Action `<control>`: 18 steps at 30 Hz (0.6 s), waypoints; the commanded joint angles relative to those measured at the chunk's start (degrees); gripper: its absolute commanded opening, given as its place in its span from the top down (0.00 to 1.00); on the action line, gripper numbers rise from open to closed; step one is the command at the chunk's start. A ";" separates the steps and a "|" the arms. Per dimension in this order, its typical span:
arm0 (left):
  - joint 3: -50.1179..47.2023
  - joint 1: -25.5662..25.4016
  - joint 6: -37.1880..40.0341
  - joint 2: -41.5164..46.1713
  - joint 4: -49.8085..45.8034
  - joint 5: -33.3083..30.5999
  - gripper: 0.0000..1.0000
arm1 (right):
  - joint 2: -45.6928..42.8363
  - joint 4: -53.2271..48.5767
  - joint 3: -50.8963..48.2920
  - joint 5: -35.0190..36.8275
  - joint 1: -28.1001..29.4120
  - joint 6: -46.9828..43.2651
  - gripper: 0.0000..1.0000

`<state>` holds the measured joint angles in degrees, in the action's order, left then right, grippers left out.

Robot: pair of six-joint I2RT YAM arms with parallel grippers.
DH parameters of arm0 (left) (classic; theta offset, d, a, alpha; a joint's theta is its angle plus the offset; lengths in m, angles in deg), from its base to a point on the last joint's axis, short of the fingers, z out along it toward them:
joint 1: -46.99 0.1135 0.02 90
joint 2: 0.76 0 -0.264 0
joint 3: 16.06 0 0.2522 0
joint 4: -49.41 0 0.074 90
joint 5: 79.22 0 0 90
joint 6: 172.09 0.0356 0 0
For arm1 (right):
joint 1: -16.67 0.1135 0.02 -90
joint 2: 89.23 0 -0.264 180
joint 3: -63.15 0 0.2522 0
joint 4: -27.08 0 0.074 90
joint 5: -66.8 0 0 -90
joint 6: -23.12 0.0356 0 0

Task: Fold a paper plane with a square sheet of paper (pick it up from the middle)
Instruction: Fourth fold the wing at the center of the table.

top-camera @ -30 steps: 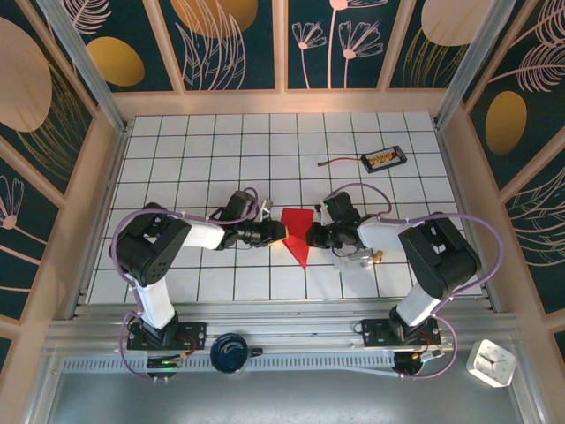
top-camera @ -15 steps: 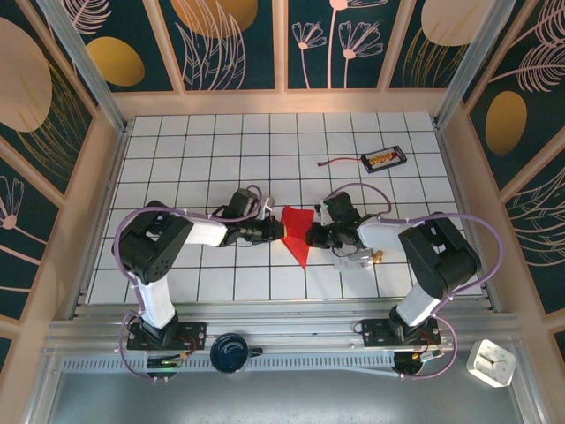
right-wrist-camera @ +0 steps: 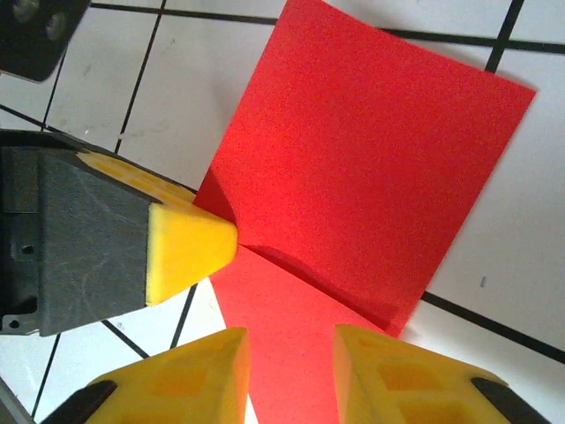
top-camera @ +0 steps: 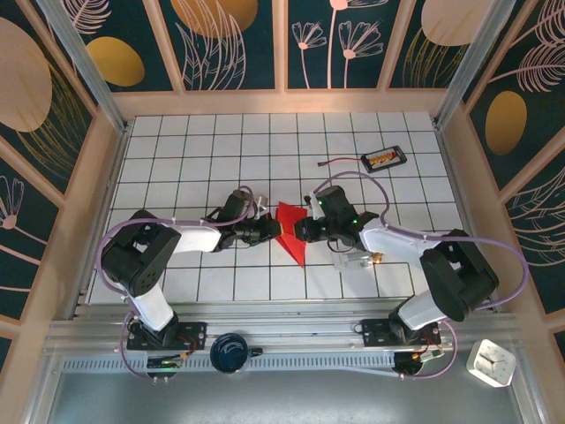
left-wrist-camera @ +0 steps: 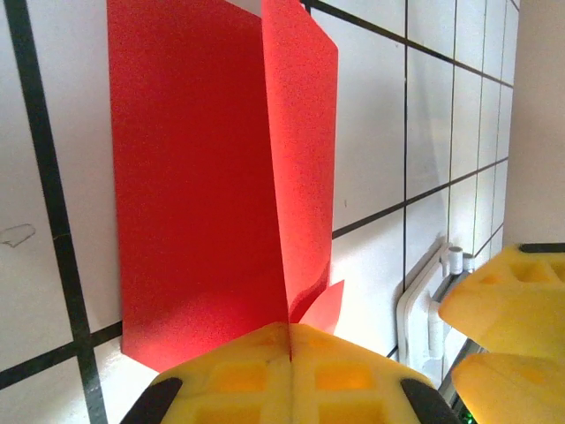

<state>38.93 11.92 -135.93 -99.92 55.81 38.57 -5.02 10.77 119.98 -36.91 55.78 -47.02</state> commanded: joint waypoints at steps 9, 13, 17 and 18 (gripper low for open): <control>-1.78 -0.58 -18.26 7.30 -3.83 -4.85 1.00 | -0.44 0.15 -0.06 27.46 17.05 4.43 0.51; -0.65 -0.56 -18.72 7.11 -5.91 -4.59 1.00 | 2.09 -0.30 0.14 33.97 20.05 6.05 0.52; -0.19 -0.53 -18.59 6.79 -6.64 -4.41 1.00 | 5.19 -1.24 2.01 37.88 21.48 6.25 0.54; -0.19 -0.53 -18.76 6.72 -6.48 -4.18 1.00 | 5.93 -1.37 2.49 38.51 21.85 6.25 0.54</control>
<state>37.40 11.59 -150.91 -93.58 52.49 34.26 -1.18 10.27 120.14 -5.18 76.74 -42.30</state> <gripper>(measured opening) 0.043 0.464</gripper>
